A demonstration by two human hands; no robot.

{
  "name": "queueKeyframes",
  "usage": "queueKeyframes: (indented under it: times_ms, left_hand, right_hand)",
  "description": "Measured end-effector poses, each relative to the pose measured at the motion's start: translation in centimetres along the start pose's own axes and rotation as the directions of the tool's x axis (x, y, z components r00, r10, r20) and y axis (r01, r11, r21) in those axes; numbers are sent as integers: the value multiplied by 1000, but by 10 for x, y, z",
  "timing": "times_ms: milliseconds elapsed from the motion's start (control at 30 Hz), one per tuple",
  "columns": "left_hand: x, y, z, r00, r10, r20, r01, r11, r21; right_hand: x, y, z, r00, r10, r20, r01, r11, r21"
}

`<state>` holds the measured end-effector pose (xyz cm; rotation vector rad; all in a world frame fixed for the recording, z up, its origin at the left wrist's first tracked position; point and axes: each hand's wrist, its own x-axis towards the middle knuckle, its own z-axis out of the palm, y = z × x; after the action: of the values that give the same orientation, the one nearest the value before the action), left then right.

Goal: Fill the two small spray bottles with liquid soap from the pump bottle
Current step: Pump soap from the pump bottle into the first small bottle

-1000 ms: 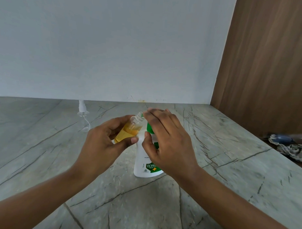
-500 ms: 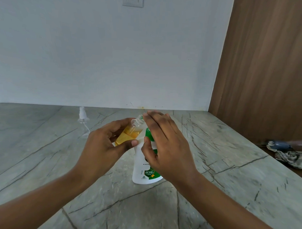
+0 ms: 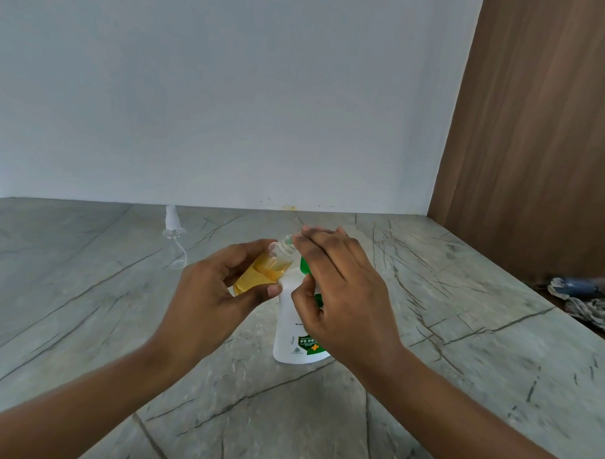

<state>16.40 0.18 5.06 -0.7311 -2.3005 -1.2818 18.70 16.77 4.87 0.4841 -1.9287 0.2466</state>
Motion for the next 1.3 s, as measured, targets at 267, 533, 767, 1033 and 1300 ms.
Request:
queueKeyframes:
  times_ms: [267, 533, 767, 1033, 1300]
  left_hand:
    - [2, 2, 0, 1000, 8, -7, -8, 1000, 0]
    - [5, 6, -2, 1000, 8, -20, -7, 1000, 11]
    - [8, 9, -4, 999, 22, -29, -22, 1000, 17]
    - [6, 7, -3, 999, 29, -24, -29, 999, 20]
    - [2, 3, -2, 999, 43, -5, -43, 999, 16]
  right_hand:
    - [-3, 3, -1, 997, 3, 75, -1, 999, -38]
    - [3, 3, -8, 996, 4, 94, 3, 997, -74]
    - [6, 5, -8, 995, 5, 96, 3, 996, -84]
    - [2, 3, -5, 999, 12, 41, -10, 999, -46]
    - [0, 2, -5, 1000, -10, 0, 10, 999, -33]
